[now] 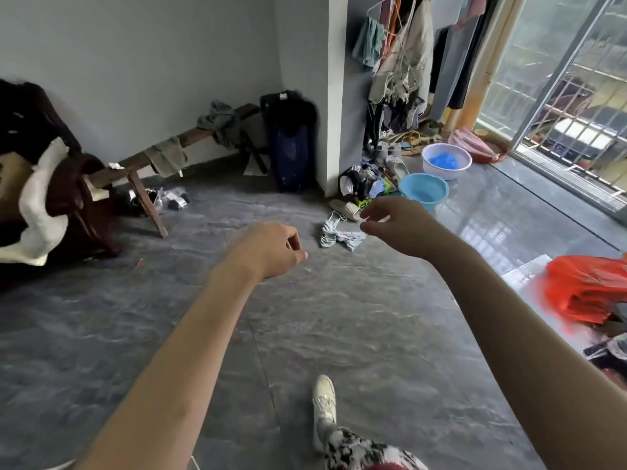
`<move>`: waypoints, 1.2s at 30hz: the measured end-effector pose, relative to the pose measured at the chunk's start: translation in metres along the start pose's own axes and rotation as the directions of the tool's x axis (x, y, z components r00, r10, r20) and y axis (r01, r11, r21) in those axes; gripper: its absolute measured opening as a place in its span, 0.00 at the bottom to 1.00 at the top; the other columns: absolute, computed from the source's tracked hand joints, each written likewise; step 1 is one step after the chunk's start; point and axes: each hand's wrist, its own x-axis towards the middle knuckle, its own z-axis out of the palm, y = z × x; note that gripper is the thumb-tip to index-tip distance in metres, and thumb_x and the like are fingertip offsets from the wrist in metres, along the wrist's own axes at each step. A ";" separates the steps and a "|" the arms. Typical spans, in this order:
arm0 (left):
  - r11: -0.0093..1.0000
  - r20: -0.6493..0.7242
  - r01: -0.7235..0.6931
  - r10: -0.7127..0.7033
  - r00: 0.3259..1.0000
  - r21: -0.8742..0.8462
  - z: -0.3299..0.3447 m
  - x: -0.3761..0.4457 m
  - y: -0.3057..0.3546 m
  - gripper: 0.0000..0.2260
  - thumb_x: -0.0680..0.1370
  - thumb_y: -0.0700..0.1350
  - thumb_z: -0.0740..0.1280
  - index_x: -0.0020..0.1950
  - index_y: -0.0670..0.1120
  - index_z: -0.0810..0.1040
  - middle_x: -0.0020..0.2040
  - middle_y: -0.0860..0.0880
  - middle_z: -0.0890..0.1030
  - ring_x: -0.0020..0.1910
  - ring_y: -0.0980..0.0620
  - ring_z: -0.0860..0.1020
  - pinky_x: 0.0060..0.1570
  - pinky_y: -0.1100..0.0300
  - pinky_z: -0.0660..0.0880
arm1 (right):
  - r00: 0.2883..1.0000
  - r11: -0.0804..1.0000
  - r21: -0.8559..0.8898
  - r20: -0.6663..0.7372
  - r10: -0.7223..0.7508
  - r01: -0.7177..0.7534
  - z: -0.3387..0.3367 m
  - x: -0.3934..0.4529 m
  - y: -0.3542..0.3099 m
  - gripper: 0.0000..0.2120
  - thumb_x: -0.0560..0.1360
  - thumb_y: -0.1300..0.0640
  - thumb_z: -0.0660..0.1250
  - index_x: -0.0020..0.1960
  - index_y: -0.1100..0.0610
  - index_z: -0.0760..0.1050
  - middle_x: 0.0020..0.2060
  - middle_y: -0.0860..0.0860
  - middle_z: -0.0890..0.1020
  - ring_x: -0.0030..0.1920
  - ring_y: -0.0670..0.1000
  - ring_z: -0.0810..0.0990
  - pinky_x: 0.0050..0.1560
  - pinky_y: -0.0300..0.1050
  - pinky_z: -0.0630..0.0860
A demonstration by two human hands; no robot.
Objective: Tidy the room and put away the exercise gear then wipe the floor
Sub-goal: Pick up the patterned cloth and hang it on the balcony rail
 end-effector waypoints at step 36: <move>0.979 0.305 -0.148 0.099 0.947 0.142 -0.204 0.614 -0.304 0.07 0.73 0.53 0.67 0.49 0.54 0.79 0.52 0.52 0.80 0.50 0.50 0.78 0.54 0.52 0.76 | 0.886 0.922 0.151 -0.258 0.384 -0.356 0.147 0.593 -0.084 0.06 0.67 0.51 0.70 0.42 0.52 0.80 0.38 0.49 0.84 0.42 0.51 0.81 0.45 0.44 0.75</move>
